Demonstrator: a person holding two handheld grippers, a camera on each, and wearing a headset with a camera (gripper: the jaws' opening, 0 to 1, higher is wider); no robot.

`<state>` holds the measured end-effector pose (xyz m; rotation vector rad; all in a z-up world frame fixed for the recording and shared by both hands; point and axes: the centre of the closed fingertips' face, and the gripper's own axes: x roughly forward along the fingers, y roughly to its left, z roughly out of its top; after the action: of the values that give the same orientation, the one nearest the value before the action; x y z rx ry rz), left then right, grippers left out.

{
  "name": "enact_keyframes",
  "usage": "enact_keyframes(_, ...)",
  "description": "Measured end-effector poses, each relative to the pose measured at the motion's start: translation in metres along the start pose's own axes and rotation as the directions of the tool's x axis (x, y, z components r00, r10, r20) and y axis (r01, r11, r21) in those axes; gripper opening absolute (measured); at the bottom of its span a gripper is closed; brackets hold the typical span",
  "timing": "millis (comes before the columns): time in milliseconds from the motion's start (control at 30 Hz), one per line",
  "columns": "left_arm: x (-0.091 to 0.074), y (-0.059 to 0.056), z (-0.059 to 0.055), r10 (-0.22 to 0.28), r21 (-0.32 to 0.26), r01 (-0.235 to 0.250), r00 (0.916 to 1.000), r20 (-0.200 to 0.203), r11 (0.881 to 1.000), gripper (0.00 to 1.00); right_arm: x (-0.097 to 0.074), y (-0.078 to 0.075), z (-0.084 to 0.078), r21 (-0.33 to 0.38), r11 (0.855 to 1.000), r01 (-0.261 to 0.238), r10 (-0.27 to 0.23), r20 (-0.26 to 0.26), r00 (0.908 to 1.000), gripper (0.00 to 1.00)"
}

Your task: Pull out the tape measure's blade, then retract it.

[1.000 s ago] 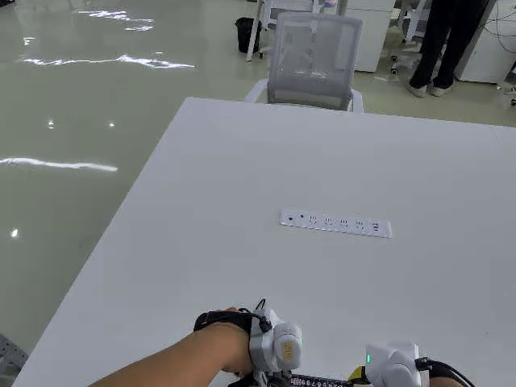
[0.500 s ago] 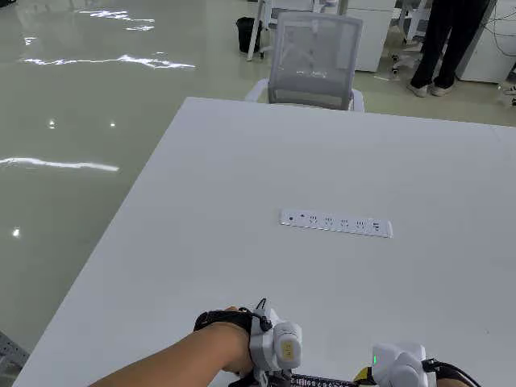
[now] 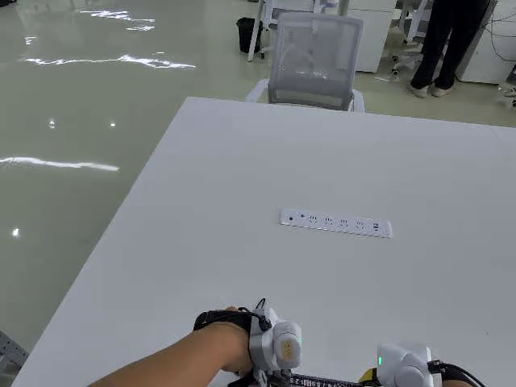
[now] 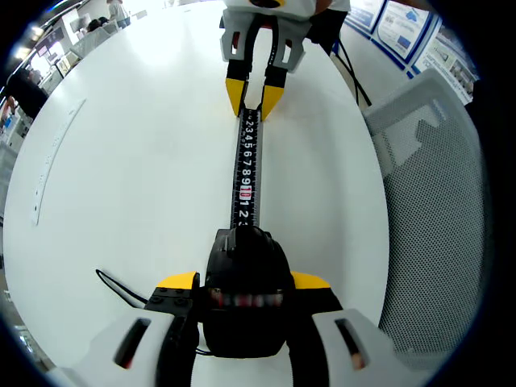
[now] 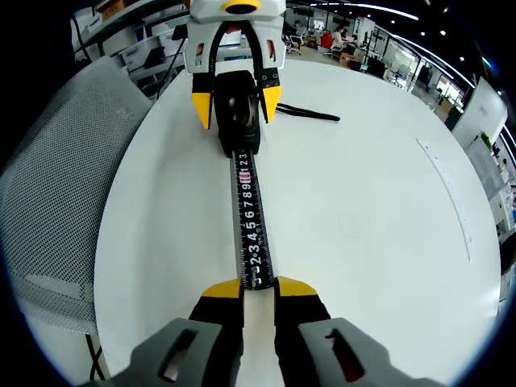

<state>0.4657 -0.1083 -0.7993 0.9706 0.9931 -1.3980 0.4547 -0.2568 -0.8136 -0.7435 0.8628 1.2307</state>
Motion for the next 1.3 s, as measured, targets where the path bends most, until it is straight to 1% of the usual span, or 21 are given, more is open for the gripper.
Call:
enact_keyframes(467,0.001,0.000,0.000,-0.001,0.000,0.001,1.0000,-0.001,1.000,0.39,-0.006,-0.001,-0.011,0.024,1.000,0.004,-0.004,-0.007,1.0000,0.12)
enact_keyframes(667,0.001,0.000,0.000,0.002,-0.002,-0.002,1.0000,0.000,1.000,0.39,-0.009,0.000,-0.015,0.022,1.000,0.007,-0.007,-0.009,0.9999,0.12)
enact_keyframes(1033,0.001,0.000,0.000,0.002,-0.003,-0.002,1.0000,0.000,1.000,0.39,-0.012,0.000,-0.020,0.036,0.999,0.010,-0.010,0.000,1.0000,0.12)
enact_keyframes(1300,0.001,0.000,0.000,0.001,-0.006,-0.001,1.0000,0.001,1.000,0.39,-0.015,-0.001,-0.023,0.035,0.999,0.011,-0.011,-0.007,0.9999,0.12)
